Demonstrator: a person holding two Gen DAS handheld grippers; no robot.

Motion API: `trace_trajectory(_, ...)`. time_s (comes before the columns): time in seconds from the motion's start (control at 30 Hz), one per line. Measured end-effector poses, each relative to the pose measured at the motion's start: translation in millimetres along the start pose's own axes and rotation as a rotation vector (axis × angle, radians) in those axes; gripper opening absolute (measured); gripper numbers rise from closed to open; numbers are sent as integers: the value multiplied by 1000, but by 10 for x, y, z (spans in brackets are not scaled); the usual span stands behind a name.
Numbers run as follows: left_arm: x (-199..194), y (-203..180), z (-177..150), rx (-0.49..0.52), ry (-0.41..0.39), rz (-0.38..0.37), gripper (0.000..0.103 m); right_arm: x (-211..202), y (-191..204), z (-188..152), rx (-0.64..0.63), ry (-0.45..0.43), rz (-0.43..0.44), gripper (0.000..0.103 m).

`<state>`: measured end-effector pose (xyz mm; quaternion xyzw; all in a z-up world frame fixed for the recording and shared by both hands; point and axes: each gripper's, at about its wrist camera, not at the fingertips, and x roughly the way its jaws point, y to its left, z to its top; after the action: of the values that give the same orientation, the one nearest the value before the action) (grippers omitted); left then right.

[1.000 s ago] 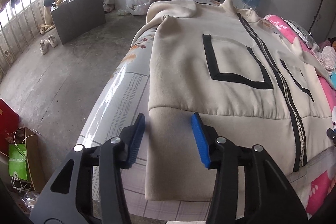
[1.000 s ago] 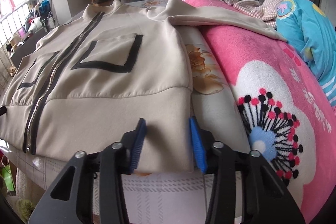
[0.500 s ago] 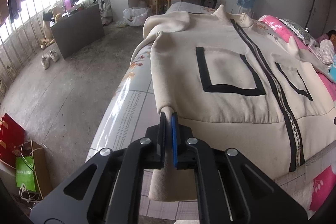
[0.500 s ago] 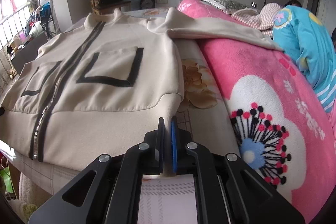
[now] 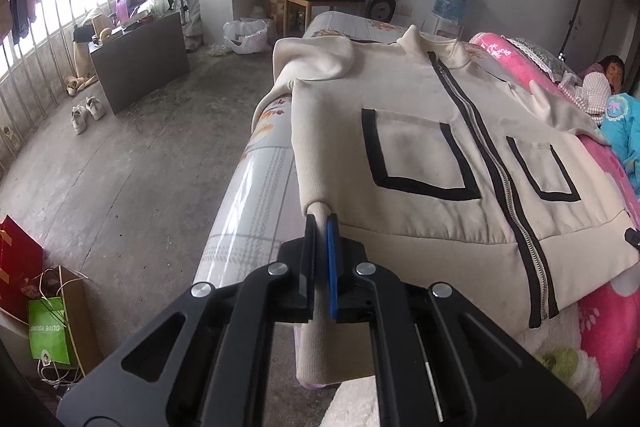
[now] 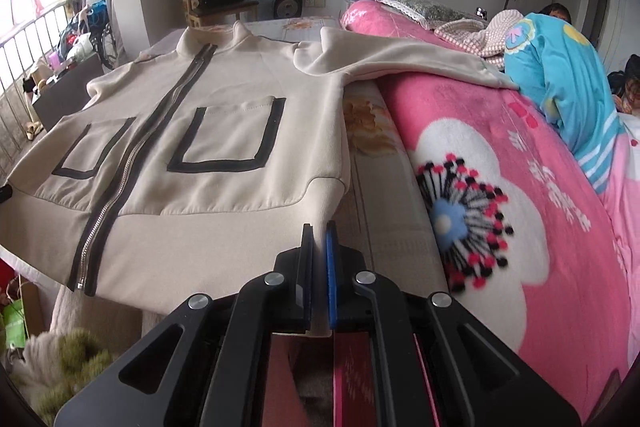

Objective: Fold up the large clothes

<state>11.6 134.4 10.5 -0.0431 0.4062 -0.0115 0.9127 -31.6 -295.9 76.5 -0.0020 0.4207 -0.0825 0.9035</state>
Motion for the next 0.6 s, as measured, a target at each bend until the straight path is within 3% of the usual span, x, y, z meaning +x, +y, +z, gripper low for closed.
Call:
trace_trajectory(0.2, -132, 98, -292, 5, 68, -18, 5, -204, -50, -352, 15, 70, -7, 6)
trace_trajectory(0.33, -55, 184, -382, 8, 106, -7, 11, -102, -61, -464, 8, 136, -23, 9)
trace_trajectory(0.4, -90, 226, -357, 7, 90, 9, 14, -134, -77, -451, 5, 123, -31, 19)
trace_trajectory(0.53, -178, 216, -258, 19, 30, 16, 33, -330, -64, -326, -28, 23, -82, 50)
trace_trajectory(0.6, -170, 159, -199, 28, 19, 8, 38, -387, -32, -231, -32, -20, -75, 58)
